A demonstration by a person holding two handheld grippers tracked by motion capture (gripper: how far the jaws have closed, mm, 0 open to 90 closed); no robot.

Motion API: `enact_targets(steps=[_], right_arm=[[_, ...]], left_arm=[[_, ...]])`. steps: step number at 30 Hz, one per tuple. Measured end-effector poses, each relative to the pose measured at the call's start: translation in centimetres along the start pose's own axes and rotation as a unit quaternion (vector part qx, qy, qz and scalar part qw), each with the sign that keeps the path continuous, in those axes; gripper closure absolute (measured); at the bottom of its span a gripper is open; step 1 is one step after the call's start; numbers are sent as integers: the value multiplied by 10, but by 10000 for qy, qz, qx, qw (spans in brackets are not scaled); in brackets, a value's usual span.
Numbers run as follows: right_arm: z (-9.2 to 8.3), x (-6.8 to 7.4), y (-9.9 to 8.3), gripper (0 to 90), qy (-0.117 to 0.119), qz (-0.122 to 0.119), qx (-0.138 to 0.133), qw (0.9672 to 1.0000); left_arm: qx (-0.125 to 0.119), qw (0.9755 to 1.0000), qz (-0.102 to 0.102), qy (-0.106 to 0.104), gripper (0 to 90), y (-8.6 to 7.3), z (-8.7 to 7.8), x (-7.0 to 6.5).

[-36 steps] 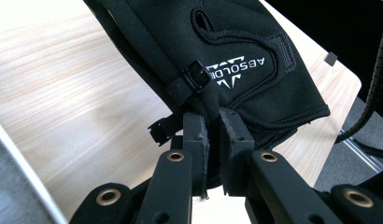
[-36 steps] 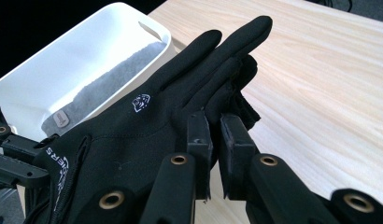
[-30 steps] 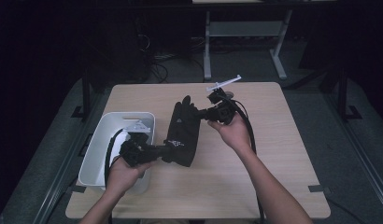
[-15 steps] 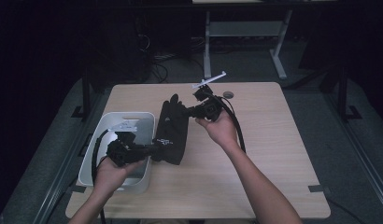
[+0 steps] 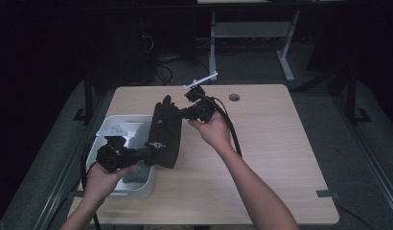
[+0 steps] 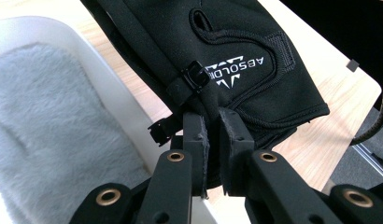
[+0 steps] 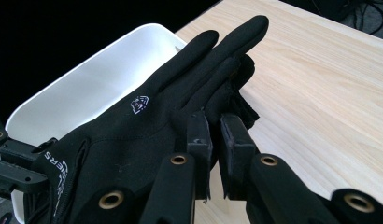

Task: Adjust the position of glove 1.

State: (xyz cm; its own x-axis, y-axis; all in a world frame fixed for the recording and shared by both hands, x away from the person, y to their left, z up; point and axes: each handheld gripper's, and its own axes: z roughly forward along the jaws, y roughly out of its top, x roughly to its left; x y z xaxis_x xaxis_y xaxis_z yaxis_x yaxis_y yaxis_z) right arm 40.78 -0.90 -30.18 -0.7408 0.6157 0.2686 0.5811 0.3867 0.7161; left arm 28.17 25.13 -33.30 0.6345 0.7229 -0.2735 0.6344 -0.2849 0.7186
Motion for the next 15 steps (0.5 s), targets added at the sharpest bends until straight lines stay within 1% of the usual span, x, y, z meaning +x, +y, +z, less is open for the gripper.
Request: enact_targets(steps=[5,8,10,11,12,13,14,15], right_arm=[[8,4,4,835,35,-55,2,10000],[10,6,6,835,51,-83,-5,10000],[14,10,9,835,65,-135,-2,9999],[15,12,11,835,82,-91,22,9999],[16,12,11,836,74,-142,27,9999],[16,12,11,836,74,-142,27,9999],[19,15,13,835,104,-147,16,9998],[20,16,14,835,110,-105,43,9999]], left_arm=[[-24,10000,-54,36,827,-3,-6,4],[-25,10000,-40,60,827,-4,-9,7],[-52,9999,-88,98,827,-6,-12,10],[-50,9999,-89,105,827,-7,-13,11],[-47,9999,-99,121,827,-7,-14,12],[-47,9999,-99,121,827,-7,-14,12],[-48,9998,-114,146,827,-9,-17,15],[-45,9998,-122,151,827,-10,-18,16]])
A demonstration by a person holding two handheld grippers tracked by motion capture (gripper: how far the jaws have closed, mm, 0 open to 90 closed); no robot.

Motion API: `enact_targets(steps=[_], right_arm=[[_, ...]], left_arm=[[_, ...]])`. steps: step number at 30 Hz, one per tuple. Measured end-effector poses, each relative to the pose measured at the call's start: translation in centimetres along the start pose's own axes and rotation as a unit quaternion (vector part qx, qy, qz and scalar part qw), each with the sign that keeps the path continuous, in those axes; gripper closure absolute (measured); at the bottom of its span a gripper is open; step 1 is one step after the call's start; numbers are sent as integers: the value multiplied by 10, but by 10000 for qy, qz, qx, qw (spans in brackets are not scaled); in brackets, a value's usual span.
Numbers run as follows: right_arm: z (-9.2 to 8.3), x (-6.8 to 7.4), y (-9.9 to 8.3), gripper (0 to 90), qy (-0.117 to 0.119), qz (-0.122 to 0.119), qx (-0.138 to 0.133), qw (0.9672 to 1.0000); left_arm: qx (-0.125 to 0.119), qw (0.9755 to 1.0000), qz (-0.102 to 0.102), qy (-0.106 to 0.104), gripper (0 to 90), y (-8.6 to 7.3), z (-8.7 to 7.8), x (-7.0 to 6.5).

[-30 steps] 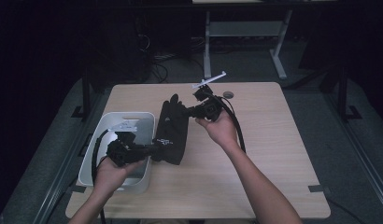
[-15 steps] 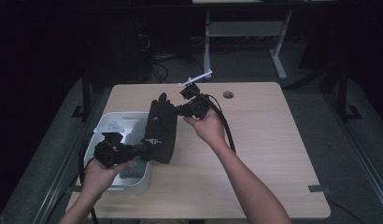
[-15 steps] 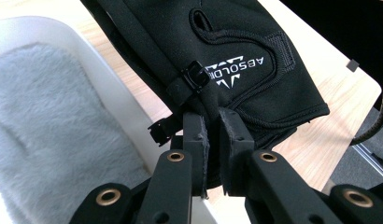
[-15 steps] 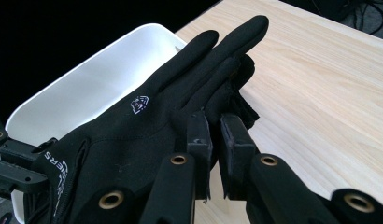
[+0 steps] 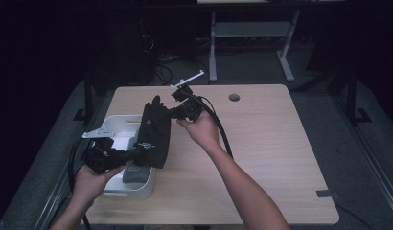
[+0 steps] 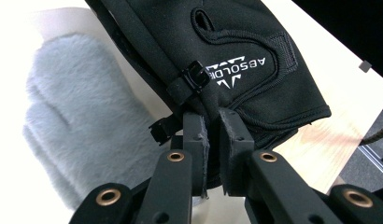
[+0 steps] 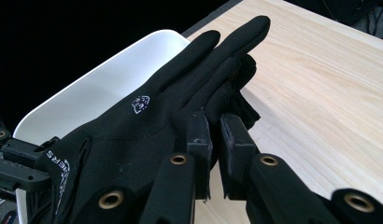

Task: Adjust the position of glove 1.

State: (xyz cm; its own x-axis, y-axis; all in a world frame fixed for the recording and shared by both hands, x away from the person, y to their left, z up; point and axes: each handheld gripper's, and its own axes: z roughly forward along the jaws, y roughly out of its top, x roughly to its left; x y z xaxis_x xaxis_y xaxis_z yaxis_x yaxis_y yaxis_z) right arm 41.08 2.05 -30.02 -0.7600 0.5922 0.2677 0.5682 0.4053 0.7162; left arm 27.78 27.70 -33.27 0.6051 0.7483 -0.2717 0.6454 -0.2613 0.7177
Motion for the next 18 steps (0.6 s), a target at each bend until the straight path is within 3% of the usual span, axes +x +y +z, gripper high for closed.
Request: enact_targets(steps=[9,18], right_arm=[[12,6,4,835,88,-101,5,9999],[24,14,9,834,170,-55,-10,9998]], left_arm=[[-4,9999,-78,98,827,-7,-9,9],[-14,9997,-145,185,827,-13,-16,17]])
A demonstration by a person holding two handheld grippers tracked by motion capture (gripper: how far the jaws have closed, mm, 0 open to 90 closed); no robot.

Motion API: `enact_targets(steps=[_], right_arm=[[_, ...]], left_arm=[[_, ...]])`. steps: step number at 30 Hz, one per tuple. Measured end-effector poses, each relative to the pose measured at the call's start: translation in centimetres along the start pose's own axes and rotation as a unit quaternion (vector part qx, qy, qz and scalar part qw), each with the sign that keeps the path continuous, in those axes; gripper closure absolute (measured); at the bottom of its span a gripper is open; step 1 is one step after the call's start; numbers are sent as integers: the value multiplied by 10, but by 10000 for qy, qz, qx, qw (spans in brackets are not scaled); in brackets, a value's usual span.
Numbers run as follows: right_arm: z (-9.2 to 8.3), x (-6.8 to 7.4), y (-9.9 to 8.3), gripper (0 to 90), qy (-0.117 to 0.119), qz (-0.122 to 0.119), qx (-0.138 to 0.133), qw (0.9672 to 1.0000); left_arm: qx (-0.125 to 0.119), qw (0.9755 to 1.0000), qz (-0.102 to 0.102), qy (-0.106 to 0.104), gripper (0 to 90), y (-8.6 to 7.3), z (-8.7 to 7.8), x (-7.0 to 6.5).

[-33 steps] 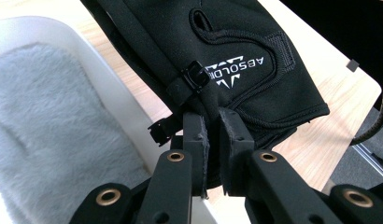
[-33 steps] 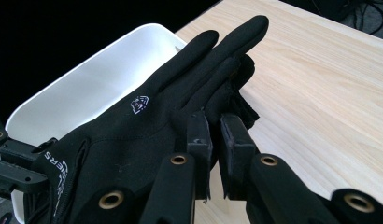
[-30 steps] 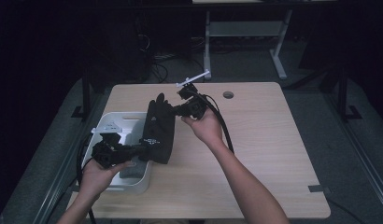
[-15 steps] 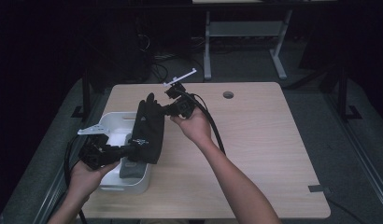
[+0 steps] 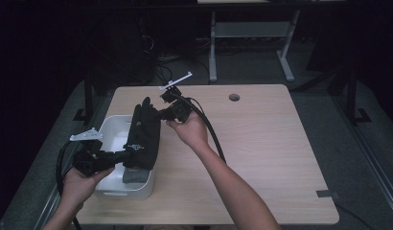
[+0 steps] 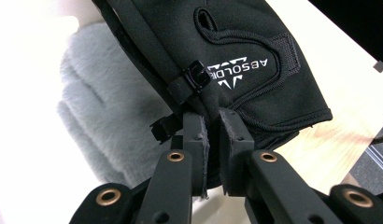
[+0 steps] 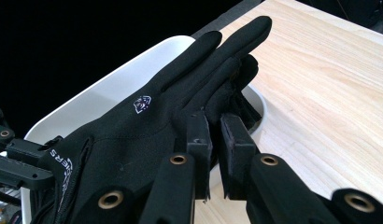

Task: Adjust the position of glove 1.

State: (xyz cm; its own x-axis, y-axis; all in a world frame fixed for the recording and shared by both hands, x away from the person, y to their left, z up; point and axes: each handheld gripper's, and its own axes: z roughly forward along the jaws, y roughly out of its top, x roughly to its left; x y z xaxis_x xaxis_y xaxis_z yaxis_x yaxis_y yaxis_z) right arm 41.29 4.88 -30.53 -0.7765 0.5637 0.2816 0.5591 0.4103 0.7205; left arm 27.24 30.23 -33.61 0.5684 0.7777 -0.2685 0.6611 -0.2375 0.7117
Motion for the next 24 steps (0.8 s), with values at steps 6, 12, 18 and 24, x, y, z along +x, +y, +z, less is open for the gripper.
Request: enact_targets(steps=[6,12,18,24], right_arm=[[11,2,1,834,112,39,-8,9999],[21,4,1,833,128,37,25,9999],[31,6,0,832,163,32,84,9998],[40,7,-3,830,202,33,160,9997]], left_arm=[[-21,9999,-89,40,827,-6,-5,7],[2,9998,-161,90,827,-11,-6,14],[84,9996,-236,143,827,-17,-5,20],[159,9993,-287,171,827,-22,-3,26]])
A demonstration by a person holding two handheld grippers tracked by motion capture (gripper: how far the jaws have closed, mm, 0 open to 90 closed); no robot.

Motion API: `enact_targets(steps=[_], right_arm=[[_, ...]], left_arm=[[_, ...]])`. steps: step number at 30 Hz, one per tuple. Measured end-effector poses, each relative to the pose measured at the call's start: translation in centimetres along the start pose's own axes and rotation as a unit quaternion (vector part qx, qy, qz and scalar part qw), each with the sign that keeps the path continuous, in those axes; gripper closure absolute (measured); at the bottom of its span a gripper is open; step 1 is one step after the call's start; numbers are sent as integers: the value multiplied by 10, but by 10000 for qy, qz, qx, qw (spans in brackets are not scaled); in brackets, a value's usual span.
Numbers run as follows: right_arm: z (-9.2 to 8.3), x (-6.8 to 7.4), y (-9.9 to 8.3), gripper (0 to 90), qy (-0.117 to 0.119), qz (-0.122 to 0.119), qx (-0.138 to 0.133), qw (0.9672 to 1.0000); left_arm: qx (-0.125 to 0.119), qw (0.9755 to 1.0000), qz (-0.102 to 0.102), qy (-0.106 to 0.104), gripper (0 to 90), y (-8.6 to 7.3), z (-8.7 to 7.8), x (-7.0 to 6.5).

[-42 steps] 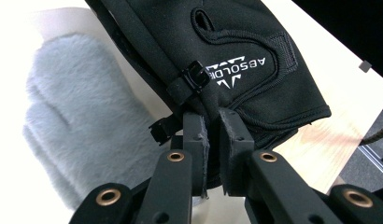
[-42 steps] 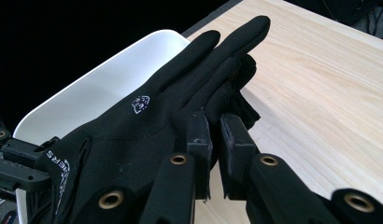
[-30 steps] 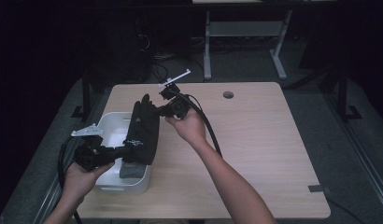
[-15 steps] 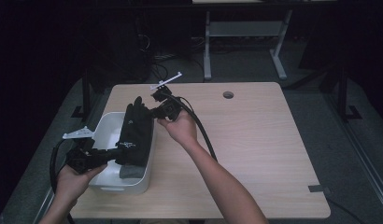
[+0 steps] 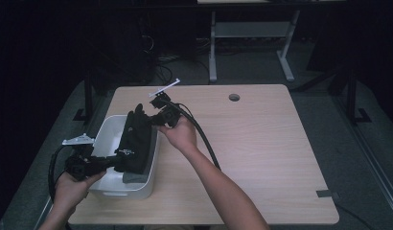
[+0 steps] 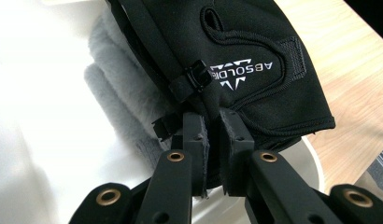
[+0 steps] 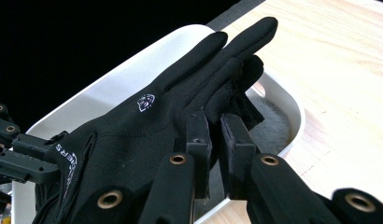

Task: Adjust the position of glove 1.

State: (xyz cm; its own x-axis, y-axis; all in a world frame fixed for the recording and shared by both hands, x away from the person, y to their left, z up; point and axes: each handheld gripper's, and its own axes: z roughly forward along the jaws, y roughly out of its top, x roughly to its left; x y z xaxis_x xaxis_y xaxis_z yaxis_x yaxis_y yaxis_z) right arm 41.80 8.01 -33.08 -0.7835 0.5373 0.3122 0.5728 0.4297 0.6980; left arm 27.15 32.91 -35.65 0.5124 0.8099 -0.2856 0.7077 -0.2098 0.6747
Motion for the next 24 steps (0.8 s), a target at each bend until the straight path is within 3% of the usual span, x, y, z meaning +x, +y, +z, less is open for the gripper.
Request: enact_targets(steps=[9,14,17,24], right_arm=[[14,-5,-8,825,19,4,148,9999],[20,-9,-14,810,14,37,226,9997],[22,-11,-15,763,-2,26,280,9996],[14,-14,-14,665,-62,85,270,9996]], left_arm=[[197,9998,-44,2,825,-6,7,3],[339,9994,-69,-97,818,-8,13,3],[421,9989,-87,-200,796,-8,15,5],[337,9993,-107,-154,699,-3,10,6]])
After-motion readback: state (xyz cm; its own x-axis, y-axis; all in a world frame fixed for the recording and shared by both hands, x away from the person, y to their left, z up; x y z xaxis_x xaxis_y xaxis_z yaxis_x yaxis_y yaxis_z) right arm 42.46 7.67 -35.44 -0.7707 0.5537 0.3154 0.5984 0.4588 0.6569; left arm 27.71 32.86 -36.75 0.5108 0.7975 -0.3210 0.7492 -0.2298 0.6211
